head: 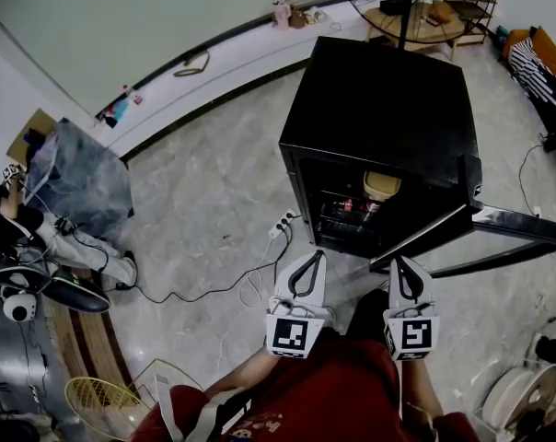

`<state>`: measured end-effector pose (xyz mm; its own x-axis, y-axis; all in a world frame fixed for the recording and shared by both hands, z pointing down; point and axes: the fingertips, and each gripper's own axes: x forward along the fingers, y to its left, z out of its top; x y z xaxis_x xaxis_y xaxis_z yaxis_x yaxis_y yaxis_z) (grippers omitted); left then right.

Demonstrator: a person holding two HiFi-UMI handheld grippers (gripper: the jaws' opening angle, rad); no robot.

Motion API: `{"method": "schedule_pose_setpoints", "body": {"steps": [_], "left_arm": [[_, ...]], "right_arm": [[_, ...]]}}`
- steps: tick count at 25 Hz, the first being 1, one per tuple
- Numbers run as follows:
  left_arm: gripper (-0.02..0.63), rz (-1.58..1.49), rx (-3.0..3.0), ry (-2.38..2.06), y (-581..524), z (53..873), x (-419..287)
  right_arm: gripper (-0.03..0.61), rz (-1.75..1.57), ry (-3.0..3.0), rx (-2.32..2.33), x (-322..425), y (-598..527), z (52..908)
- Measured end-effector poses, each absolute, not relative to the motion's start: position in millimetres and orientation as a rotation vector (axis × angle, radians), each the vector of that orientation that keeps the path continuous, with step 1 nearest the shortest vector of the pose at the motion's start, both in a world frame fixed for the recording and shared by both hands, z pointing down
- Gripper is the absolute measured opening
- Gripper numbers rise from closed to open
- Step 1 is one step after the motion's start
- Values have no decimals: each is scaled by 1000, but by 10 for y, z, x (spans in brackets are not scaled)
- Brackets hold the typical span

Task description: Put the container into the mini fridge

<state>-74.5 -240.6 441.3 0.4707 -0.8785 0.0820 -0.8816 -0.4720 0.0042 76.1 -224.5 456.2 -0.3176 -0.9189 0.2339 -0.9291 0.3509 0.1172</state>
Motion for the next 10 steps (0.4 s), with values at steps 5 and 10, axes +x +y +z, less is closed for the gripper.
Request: {"method": "schedule_pose_setpoints", "body": {"steps": [5, 10], "left_arm": [[6, 94, 2645, -1602, -2451, 4413, -753], [6, 85, 2647, -1601, -2487, 4389, -774]], "right_arm": [[0, 48, -2358, 1689, 824, -2295, 4515], [0, 46, -2362, 1681, 766, -2326, 4508]]}}
